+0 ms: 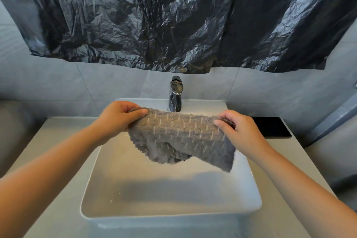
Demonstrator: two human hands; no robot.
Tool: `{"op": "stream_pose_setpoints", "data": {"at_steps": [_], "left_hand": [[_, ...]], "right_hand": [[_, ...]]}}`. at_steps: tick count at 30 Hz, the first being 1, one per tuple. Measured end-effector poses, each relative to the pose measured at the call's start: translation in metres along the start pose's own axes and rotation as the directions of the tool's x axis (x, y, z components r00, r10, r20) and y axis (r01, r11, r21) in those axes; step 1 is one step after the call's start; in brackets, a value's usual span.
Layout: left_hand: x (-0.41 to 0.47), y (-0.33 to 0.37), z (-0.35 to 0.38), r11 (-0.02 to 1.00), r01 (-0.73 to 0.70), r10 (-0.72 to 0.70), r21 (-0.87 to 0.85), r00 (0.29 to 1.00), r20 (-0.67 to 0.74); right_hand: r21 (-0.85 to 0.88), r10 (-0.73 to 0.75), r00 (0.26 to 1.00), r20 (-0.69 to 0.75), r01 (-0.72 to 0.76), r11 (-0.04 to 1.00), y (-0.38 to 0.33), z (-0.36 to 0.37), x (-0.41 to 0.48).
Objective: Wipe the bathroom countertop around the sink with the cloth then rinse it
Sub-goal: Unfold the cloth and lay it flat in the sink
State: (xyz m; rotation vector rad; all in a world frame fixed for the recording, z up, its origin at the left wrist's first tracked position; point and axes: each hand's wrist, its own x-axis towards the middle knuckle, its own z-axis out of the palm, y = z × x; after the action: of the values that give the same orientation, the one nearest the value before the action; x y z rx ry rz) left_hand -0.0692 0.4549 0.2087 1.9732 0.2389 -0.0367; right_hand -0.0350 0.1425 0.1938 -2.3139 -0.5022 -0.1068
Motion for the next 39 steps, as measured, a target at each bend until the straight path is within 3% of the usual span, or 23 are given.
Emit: {"op": "stream_pose_setpoints", "data": {"at_steps": [5, 9, 11, 13, 15, 16, 18, 20, 23, 27, 29, 31, 33, 36, 39], "left_hand": [[0.015, -0.020, -0.007, 0.984, 0.032, -0.019, 0.177, 0.997, -0.071], [0.023, -0.018, -0.008, 1.000, 0.009, -0.011, -0.011, 0.984, -0.179], [0.021, -0.015, -0.003, 0.997, -0.024, 0.005, -0.075, 0.971, -0.239], [0.016, -0.016, -0.001, 0.999, -0.003, 0.011, 0.054, 0.988, -0.157], [0.011, -0.020, 0.000, 0.981, 0.047, -0.047, 0.189, 0.999, -0.001], [0.011, -0.022, 0.000, 0.969, 0.060, -0.068, 0.238, 0.997, 0.022], [0.014, -0.023, 0.001, 0.946, 0.066, -0.041, 0.319, 0.996, -0.085], [0.017, -0.023, 0.004, 0.928, 0.064, 0.015, 0.366, 0.978, -0.209], [0.023, -0.023, 0.006, 0.956, 0.034, 0.055, 0.292, 0.955, -0.290], [0.024, -0.014, 0.001, 0.998, -0.061, 0.048, -0.031, 0.945, -0.322], [0.019, -0.014, -0.001, 0.988, -0.113, 0.143, 0.108, 0.930, -0.337], [0.010, -0.020, -0.001, 0.958, -0.162, 0.241, 0.236, 0.901, -0.360], [-0.001, -0.038, 0.002, 0.952, -0.179, 0.257, 0.249, 0.909, -0.328], [-0.021, -0.079, 0.015, 0.955, -0.110, 0.172, 0.276, 0.962, -0.213], [-0.049, -0.117, 0.035, 0.930, 0.023, 0.012, 0.366, 0.995, -0.094]], "right_hand": [[-0.099, 0.105, 0.964, 0.244, -0.083, 0.992, 0.014, -0.006, 0.012], [-0.116, 0.082, 0.997, 0.014, -0.079, 0.990, 0.014, -0.006, 0.015], [-0.014, 0.094, 0.994, -0.046, -0.095, 0.995, 0.010, -0.002, 0.016], [0.092, 0.213, 0.964, 0.160, -0.230, 0.969, 0.004, 0.000, 0.016], [-0.018, 0.274, 0.867, 0.417, -0.293, 0.956, 0.000, 0.002, 0.013], [-0.084, 0.260, 0.867, 0.426, -0.248, 0.965, 0.001, 0.002, 0.013], [-0.142, 0.186, 0.951, 0.245, -0.155, 0.978, 0.006, 0.003, 0.014], [-0.142, 0.157, 0.983, 0.092, -0.143, 0.979, 0.012, 0.003, 0.016], [-0.139, 0.150, 0.988, 0.047, -0.142, 0.980, 0.021, 0.007, 0.020], [-0.076, 0.069, 0.993, -0.093, -0.076, 0.994, 0.023, 0.006, 0.023], [-0.066, 0.020, 0.994, -0.110, -0.027, 0.997, 0.018, 0.003, 0.021], [-0.053, -0.009, 0.998, -0.060, 0.006, 0.999, 0.016, 0.002, 0.013], [-0.034, 0.001, 0.999, 0.043, 0.001, 0.999, 0.021, 0.006, -0.001], [-0.004, 0.091, 0.968, 0.233, -0.093, 0.996, 0.040, 0.023, -0.036], [-0.027, 0.208, 0.892, 0.400, -0.215, 0.976, 0.062, 0.044, -0.073]]}}
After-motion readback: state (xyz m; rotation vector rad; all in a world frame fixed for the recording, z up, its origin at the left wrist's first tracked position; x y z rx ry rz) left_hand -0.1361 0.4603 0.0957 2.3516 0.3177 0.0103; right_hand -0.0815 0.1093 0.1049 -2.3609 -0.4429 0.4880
